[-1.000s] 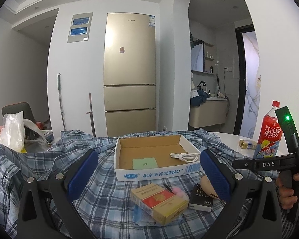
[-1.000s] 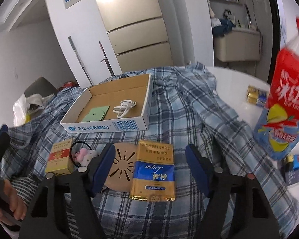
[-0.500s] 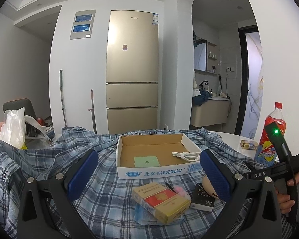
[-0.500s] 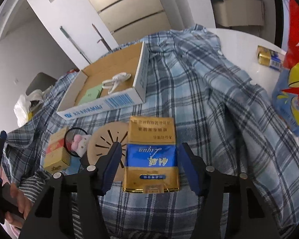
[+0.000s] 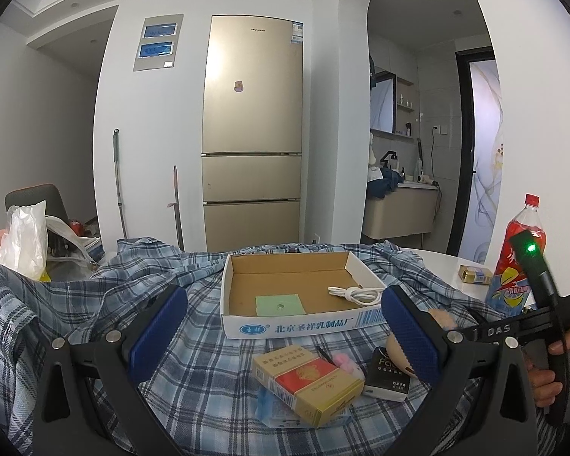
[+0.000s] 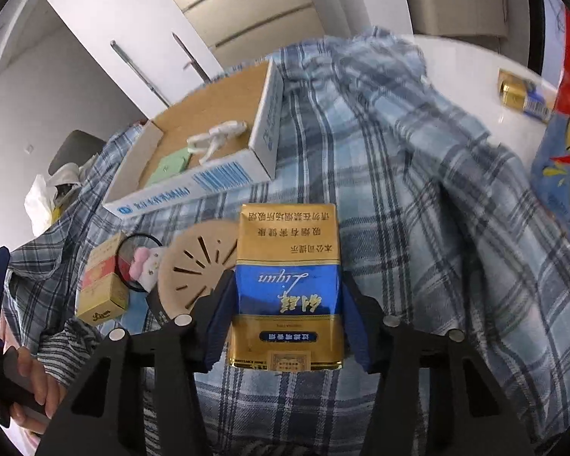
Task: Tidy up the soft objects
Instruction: 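Lower the right gripper onto the gold-and-blue cigarette pack and grasp it, then lift the gold-and-blue pack with the right gripper while the left gripper lowers onto the red-and-gold pack, then close the left gripper on the red-and-gold cigarette pack and lift it, then carry the gold-and-blue pack with the right gripper while the left gripper carries the red-and-gold pack over the box, then open the right gripper to drop its pack in the box while the left gripper releases its pack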
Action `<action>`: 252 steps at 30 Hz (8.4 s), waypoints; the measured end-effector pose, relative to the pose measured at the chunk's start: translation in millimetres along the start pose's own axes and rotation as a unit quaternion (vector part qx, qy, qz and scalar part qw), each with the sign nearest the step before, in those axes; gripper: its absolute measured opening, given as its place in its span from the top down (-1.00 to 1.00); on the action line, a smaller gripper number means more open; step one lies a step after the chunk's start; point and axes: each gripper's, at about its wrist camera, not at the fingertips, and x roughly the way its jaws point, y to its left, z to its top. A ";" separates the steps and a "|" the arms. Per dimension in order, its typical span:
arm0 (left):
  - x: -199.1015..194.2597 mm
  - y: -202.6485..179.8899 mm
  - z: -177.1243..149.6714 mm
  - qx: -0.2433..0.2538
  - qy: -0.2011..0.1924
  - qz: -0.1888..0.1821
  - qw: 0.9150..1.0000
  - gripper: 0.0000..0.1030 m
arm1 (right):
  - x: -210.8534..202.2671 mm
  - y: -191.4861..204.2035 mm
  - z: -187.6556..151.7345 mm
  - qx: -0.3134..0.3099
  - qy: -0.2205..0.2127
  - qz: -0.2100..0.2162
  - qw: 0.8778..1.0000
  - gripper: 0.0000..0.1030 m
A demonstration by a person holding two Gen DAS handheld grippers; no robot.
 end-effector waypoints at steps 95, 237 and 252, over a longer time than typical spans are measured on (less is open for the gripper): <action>114.2 32.4 -10.3 0.005 0.297 0.004 0.955 -0.65 | -22.3 104.6 -2.9 -0.193 -0.150 -0.036 0.969 -0.01; 168.6 27.1 63.5 -0.019 0.070 0.012 0.997 -0.77 | 63.1 95.2 109.0 -0.139 -0.121 -0.062 0.981 -0.48; 136.2 18.4 98.2 -0.022 0.045 0.023 0.998 -0.77 | 23.0 110.7 111.3 -0.136 -0.144 -0.038 0.979 -0.48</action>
